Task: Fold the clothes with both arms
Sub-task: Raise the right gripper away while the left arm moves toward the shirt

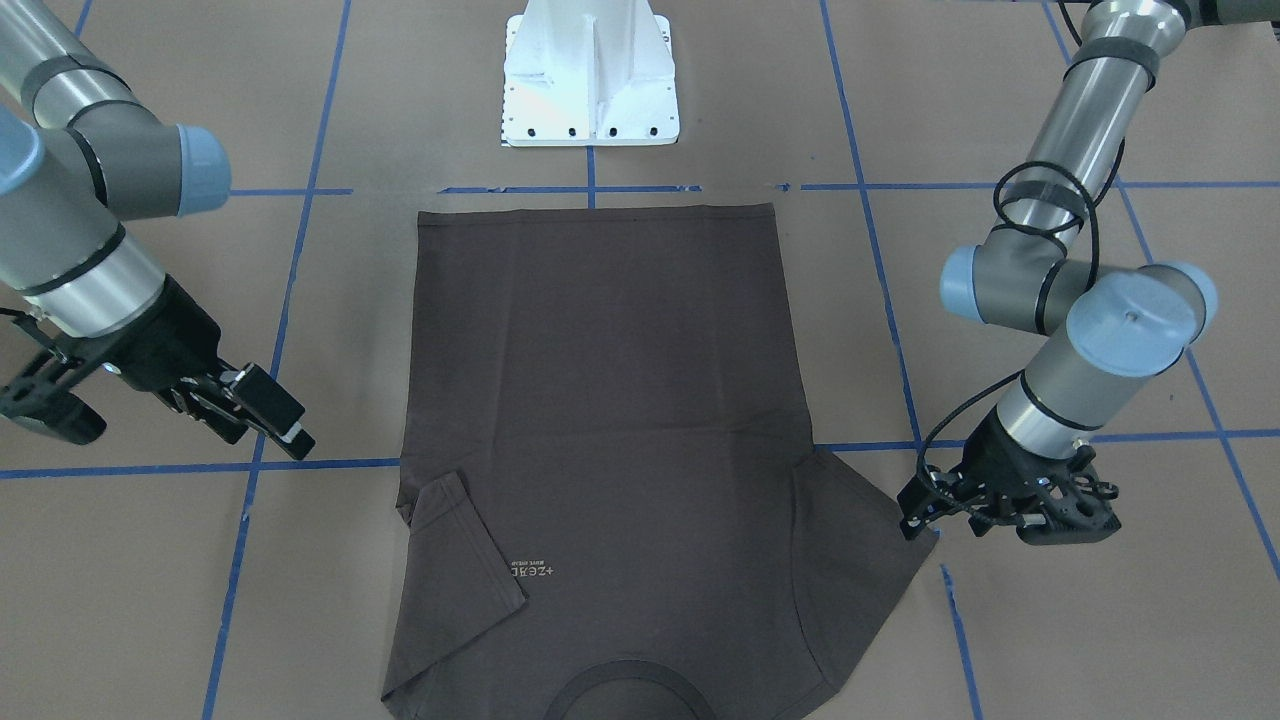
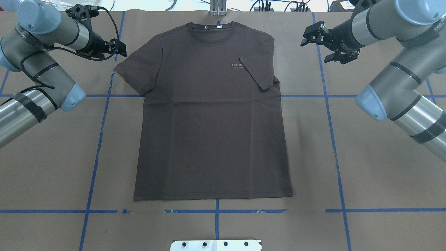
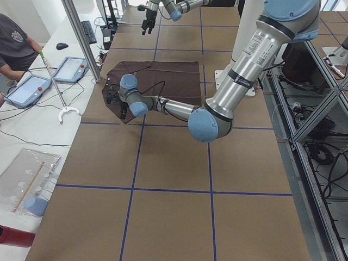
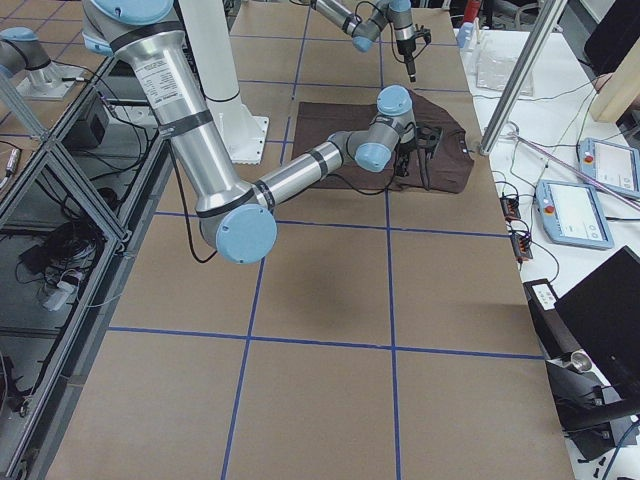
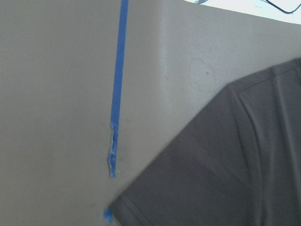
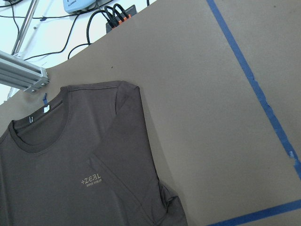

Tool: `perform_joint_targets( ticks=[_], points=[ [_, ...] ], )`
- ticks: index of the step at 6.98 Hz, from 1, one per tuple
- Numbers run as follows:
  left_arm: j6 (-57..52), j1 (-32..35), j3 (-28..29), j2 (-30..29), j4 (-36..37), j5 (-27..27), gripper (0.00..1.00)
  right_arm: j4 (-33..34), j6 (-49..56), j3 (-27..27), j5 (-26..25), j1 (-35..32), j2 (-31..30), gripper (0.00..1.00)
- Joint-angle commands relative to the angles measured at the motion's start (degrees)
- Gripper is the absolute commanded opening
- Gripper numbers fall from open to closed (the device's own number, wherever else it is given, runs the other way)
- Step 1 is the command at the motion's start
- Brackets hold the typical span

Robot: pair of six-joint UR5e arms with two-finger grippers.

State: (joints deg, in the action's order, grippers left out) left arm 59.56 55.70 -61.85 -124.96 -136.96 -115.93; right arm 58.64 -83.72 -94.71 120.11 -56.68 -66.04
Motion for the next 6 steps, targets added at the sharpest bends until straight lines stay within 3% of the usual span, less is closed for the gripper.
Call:
perform_joint_targets(
  ticks=[1, 2, 6],
  points=[
    [-0.76, -1.29, 3.40, -0.72, -1.99, 0.53, 0.78, 0.07, 0.05, -2.15, -0.05, -0.09, -1.72, 1.00],
    [-0.67, -1.73, 3.49, -0.81, -1.91, 0.53, 0.72, 0.25, 0.14, -1.63, -0.14, 0.34, -1.29, 1.00],
    [-0.85, -2.44, 3.75, -0.55, -1.99, 1.31, 0.68, 0.07, 0.31, -0.57, -0.23, 0.52, -1.20, 1.00]
  ],
)
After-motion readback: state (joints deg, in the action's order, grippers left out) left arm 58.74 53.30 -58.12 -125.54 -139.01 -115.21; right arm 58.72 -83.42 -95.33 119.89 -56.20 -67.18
